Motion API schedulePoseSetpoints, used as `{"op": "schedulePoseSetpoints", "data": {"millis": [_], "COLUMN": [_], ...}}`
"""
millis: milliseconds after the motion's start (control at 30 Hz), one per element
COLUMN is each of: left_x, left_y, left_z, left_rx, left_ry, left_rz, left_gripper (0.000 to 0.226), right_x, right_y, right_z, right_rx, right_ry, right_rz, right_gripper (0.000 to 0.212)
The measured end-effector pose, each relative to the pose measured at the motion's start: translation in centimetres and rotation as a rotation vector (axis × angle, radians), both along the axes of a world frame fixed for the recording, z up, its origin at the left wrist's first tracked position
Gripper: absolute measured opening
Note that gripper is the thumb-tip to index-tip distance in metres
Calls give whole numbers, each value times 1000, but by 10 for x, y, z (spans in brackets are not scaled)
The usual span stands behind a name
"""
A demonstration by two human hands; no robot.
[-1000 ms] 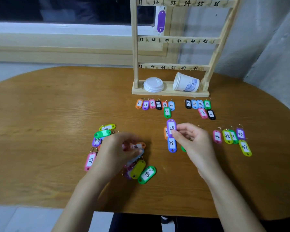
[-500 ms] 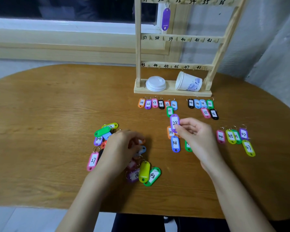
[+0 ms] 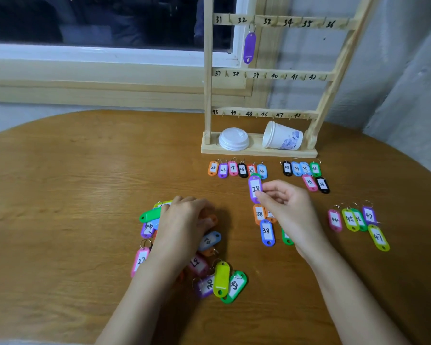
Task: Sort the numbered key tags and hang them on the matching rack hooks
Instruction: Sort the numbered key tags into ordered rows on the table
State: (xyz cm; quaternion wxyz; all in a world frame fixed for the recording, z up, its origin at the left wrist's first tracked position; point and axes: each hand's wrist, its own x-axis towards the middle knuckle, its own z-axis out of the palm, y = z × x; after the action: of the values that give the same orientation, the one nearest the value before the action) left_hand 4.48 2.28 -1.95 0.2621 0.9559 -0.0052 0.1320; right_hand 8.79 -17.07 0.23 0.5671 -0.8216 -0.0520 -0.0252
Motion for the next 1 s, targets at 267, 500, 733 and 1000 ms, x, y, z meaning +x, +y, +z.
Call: {"op": "schedulePoseSetpoints", "data": {"millis": [267,500,733,1000], "left_x": [27,37,41,41], "left_y": [15,41,43,45], "left_z": [21,15,10,6], "left_rx": [-447,-784,-840,-817], "left_ry": [-66,-138,-137,-105], "left_rz": [37,144,173,171], "left_gripper": [11,19,7,11], "right_x": [25,55,71,72], "right_y": [14,9,10,25], "right_z": [7,6,-1,-3], "right_rx": [-33,-76,-217,-593], "right_ry": [-61,-48,5,65], "right_rz": [-8,-99,-90,-107], "right_gripper": [9,10,4,11]}}
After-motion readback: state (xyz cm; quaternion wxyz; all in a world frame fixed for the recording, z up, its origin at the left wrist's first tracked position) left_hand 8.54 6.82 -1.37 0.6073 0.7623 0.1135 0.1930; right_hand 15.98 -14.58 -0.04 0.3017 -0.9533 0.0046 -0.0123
